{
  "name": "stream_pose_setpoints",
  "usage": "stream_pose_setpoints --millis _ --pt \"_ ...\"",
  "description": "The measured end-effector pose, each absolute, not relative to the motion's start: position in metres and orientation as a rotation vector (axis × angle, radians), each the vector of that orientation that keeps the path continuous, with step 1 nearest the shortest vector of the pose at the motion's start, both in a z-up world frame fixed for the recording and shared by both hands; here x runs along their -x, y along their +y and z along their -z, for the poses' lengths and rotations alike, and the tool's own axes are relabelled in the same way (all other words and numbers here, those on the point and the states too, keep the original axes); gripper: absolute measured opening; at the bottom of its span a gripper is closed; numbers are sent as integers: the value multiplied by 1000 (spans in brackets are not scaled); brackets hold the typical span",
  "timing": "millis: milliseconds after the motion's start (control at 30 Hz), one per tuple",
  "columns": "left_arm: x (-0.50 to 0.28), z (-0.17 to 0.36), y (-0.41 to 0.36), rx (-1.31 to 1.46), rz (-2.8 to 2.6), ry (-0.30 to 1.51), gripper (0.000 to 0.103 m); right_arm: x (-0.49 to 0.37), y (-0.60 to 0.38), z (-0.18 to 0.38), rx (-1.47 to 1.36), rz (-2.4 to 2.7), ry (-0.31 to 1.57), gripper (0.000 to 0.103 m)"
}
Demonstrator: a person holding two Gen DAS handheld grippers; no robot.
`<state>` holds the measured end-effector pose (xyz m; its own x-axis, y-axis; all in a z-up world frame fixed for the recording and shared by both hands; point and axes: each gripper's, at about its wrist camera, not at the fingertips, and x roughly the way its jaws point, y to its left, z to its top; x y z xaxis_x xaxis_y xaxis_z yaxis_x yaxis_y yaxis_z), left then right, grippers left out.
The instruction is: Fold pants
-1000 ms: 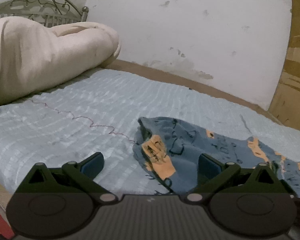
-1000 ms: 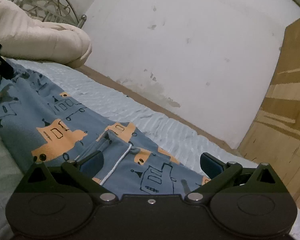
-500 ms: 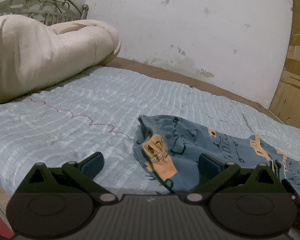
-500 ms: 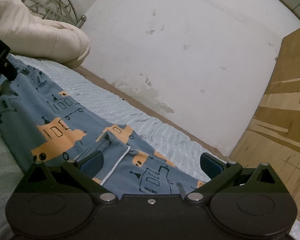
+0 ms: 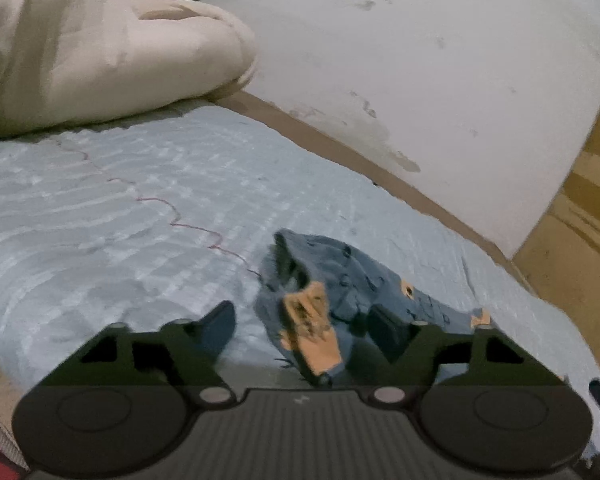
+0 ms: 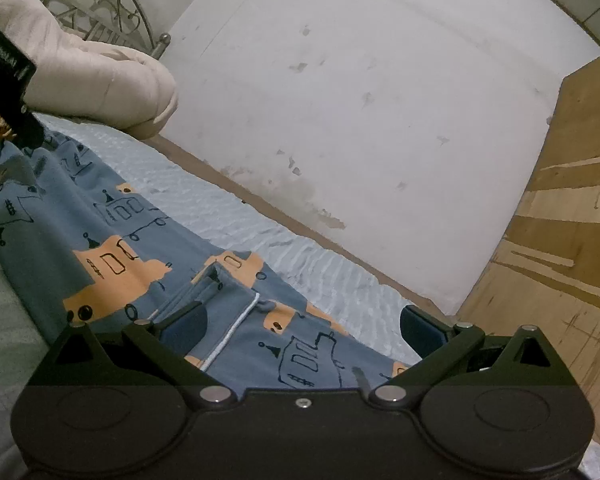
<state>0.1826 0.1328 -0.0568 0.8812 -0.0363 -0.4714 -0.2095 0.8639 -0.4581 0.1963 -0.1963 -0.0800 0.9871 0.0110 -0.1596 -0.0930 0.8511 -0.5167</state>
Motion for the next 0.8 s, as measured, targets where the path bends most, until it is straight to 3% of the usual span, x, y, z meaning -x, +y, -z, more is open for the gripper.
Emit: stream_pose_setpoints --millis 133,267,333,500,800 --pt "-184 58 140 573 -89 474 43 -196 -195 81 554 -50 146 102" --pt "-189 61 144 586 -92 482 34 -196 -195 81 554 -49 145 102" --pt "-189 62 145 592 -101 490 24 -196 -195 81 553 -50 146 102" --pt "-185 54 141 589 -104 469 19 -196 -195 81 553 -50 145 102" --pt "-184 4 107 478 -53 392 18 -194 -192 82 565 -39 131 102"
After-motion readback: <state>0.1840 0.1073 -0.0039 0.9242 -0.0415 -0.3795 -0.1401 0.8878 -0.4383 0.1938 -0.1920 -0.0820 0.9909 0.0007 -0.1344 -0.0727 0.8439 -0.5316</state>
